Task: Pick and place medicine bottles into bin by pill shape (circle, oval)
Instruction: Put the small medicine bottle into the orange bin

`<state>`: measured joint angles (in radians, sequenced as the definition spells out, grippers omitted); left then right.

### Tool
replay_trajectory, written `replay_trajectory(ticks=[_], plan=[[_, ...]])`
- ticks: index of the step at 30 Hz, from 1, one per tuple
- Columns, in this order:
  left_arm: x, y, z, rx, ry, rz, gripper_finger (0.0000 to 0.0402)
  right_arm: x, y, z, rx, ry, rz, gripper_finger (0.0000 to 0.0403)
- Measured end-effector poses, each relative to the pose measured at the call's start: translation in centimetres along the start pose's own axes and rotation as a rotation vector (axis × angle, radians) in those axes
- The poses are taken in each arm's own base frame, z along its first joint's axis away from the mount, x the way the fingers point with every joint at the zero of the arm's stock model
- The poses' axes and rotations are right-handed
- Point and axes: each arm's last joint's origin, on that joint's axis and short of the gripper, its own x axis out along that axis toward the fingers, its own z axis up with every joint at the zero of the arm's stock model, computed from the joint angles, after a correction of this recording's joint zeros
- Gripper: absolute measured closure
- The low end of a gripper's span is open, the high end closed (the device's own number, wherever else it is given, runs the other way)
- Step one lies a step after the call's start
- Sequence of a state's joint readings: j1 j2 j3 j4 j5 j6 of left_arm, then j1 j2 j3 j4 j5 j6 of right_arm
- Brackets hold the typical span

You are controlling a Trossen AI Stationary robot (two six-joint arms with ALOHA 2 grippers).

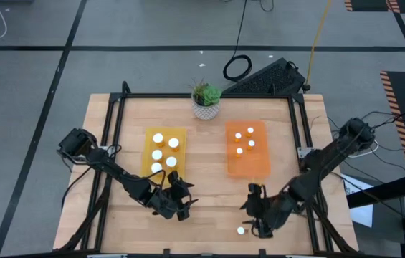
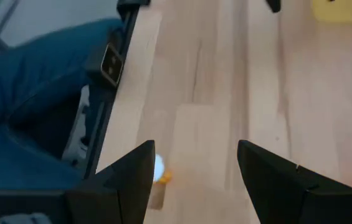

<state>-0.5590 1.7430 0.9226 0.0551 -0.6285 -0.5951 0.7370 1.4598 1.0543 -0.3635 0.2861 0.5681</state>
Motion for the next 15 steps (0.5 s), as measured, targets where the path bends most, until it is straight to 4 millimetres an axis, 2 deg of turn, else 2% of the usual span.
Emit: replay_trajectory(ticks=[8,15], plan=[[1.4,-1.3,-1.8,0.107,0.013,-0.078,0.0121,2.3,2.5,-0.8,-0.018,0.072,-0.003,0.0176],[2.2,-2.1,-1.8,0.183,-0.053,-0.142,0.0121,4.0,3.4,-1.9,-0.012,0.095,-0.004,0.0147]])
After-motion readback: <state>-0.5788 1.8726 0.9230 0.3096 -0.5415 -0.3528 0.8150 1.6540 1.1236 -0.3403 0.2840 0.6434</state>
